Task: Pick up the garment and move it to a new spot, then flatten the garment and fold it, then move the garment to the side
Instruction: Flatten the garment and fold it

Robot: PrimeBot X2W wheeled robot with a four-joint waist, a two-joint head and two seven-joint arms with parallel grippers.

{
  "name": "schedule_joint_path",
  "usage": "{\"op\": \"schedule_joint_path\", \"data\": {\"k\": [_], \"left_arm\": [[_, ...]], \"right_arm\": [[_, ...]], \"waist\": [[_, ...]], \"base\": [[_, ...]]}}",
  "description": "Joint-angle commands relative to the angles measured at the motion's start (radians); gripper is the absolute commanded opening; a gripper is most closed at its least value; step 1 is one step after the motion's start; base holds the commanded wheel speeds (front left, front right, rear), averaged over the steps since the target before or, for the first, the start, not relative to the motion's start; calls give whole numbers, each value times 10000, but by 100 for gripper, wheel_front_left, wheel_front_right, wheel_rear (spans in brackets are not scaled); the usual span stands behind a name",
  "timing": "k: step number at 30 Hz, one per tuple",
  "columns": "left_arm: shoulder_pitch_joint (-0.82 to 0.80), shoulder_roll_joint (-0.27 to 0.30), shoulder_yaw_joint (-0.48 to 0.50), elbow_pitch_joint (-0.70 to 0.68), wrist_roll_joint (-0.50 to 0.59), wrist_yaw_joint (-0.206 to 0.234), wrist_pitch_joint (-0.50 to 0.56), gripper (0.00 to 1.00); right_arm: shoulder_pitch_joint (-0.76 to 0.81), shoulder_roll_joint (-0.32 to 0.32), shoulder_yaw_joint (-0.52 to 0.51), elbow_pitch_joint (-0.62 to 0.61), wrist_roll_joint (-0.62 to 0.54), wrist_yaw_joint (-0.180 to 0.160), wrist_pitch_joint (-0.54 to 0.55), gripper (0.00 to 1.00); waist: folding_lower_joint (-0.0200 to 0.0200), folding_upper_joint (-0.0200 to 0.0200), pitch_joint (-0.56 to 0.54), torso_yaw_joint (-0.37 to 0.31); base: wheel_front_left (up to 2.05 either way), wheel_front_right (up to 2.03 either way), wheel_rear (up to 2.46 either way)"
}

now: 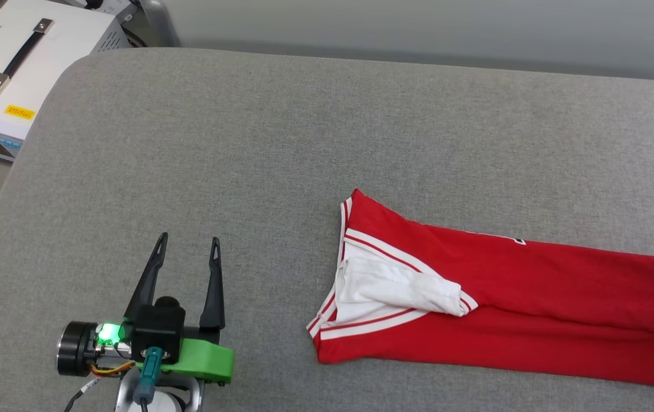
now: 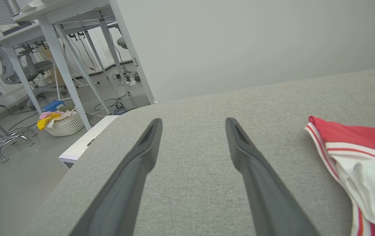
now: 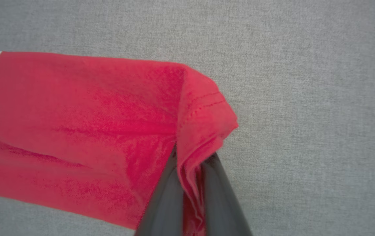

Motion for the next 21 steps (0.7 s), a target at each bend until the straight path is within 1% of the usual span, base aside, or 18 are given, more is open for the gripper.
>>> {"op": "schedule_joint_path", "data": {"k": [1, 3, 9, 13, 14, 17, 21], "left_arm": [[199, -64, 63, 29, 79, -48, -59, 100], [251, -78, 121, 69, 92, -54, -59, 100], [308, -170, 204, 150, 137, -108, -59, 100], [262, -238, 182, 220, 166, -200, -59, 100], [227, -272, 158, 235, 194, -237, -59, 100], [165, -315, 101, 264, 248, -292, -59, 100], [47, -376, -1, 295, 312, -351, -59, 100]], "right_arm": [[190, 38, -82, -124, 90, -7, 85, 0], [368, 72, -136, -505, 197, -7, 170, 0], [722, 589, -283, -2129, 1067, -7, 609, 0], [650, 987, -36, -3139, 1302, -7, 936, 0], [477, 1192, 169, -3473, 1269, -7, 1058, 0], [14, 1544, 579, -3770, 1097, -7, 1177, 0], [-761, 1989, 1257, -3786, 776, -7, 1279, 0]], "waist": [[0, -1, -82, 16], [0, -1, -118, 9], [0, -1, -199, -3], [0, -1, -194, 28], [0, -1, -167, 54], [0, -1, -108, 117], [0, -1, -1, 239]], "base": [[0, 0, 0], [0, 0, 0], [0, 0, 0], [0, 0, 0], [0, 0, 0], [0, 0, 0], [0, 0, 0]]}}
